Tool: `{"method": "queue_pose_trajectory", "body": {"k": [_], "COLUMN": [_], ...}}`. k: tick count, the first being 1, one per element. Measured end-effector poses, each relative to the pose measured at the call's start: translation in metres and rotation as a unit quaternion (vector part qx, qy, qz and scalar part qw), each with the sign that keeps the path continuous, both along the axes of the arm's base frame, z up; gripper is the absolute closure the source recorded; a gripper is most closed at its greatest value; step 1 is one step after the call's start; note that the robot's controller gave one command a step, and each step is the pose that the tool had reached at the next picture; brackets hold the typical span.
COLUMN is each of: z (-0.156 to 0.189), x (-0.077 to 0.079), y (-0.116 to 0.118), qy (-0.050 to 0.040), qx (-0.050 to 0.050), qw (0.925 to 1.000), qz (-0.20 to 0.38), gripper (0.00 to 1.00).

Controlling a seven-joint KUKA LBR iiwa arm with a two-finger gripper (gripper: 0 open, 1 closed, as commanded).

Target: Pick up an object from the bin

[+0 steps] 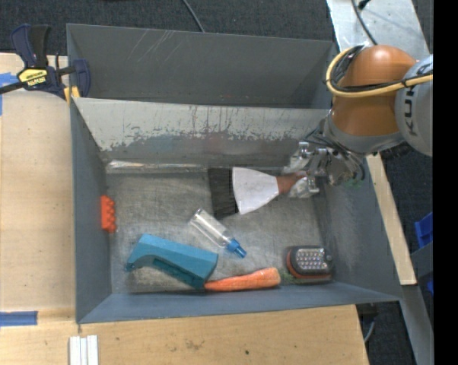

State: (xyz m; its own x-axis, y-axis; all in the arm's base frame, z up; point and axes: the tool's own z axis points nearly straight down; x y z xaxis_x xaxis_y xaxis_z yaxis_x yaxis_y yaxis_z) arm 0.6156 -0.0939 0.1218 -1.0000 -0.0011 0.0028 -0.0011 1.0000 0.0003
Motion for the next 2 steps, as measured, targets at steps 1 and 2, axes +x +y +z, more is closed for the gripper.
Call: {"method": "queue_pose_trajectory", "body": {"k": [1, 2], "z": [0.038, 0.08], "x": [0.006, 0.0], "y": [-0.002, -0.002], "qy": [-0.0039, -0.0028], "qx": [-0.001, 0.0], "qw": [0.9999, 1.0], "qz": [0.015, -0.006], "gripper": [1.0, 1.0]}}
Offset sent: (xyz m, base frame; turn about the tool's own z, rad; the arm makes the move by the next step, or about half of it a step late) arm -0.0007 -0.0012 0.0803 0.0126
